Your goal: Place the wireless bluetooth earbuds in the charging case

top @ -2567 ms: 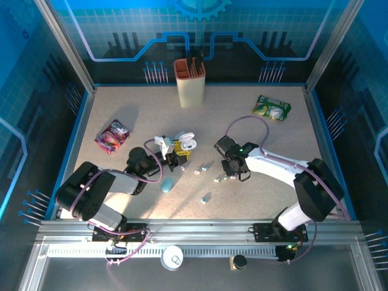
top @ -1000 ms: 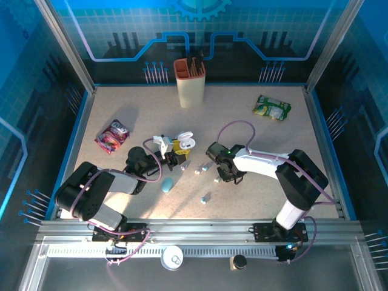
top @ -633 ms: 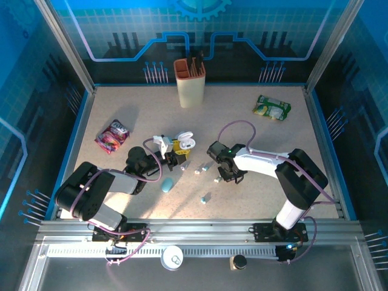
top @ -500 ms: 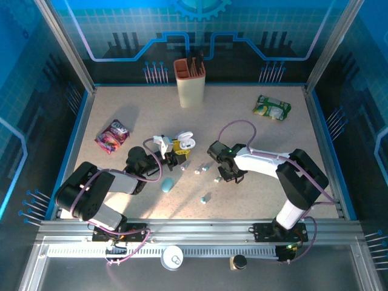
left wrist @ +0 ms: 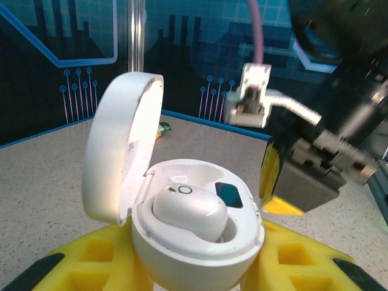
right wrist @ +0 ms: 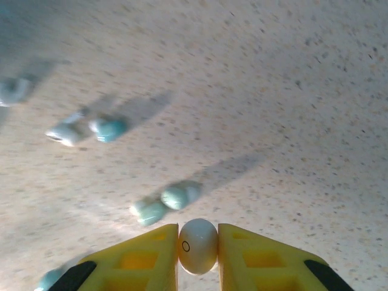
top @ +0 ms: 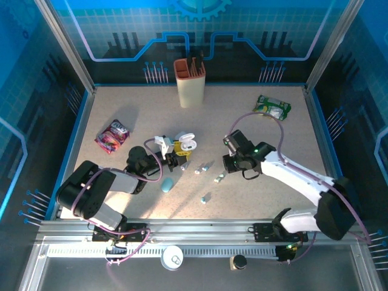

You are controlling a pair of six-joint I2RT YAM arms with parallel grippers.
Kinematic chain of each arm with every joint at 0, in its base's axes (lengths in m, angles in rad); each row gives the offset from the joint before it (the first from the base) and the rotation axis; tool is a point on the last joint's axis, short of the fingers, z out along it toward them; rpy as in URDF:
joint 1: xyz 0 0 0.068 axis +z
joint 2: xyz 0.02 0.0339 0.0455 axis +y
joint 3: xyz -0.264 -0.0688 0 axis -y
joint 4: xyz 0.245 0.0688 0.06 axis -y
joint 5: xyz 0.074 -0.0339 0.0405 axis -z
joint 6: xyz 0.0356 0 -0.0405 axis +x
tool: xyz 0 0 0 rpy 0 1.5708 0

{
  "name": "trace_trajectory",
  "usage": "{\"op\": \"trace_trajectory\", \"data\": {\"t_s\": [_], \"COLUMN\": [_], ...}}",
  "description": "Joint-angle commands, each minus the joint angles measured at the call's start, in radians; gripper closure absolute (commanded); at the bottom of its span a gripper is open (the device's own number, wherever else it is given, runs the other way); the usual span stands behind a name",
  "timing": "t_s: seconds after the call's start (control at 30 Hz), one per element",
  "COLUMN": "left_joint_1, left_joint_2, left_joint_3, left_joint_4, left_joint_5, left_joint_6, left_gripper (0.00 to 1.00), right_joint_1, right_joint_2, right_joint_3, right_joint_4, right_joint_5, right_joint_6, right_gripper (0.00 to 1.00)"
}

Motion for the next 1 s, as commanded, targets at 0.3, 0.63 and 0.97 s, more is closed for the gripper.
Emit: {"op": "trace_trajectory", "data": {"t_s": [0.3,0.63,0.97], "left_joint_1": [-0.075,-0.104,-0.109], "left_joint_2": [0.04,0.045,0.039], "left_joint_3": [0.079,0.099,0.096], "left_joint_4": [-0.051,-0.053,-0.031], "left_joint_5": [0.043,0.115,0.144], "left_joint_6": [0.079,0.048,0.021], "left_gripper": [0.65,0.65,0.65], "right_joint_1": [-0.012,-0.009,-0.009], "right_joint_2": [-0.129,-0.043,0.006], "right_joint_3": [0.161,0.249,0.245], "right_joint_4": [0.082,0.128,0.15], "right_joint_5": [-0.378,-0.489,-0.498], "right_joint_6": [-0.027,-0.06,-0.069], "right_gripper": [0.78,0.79,0.79]}}
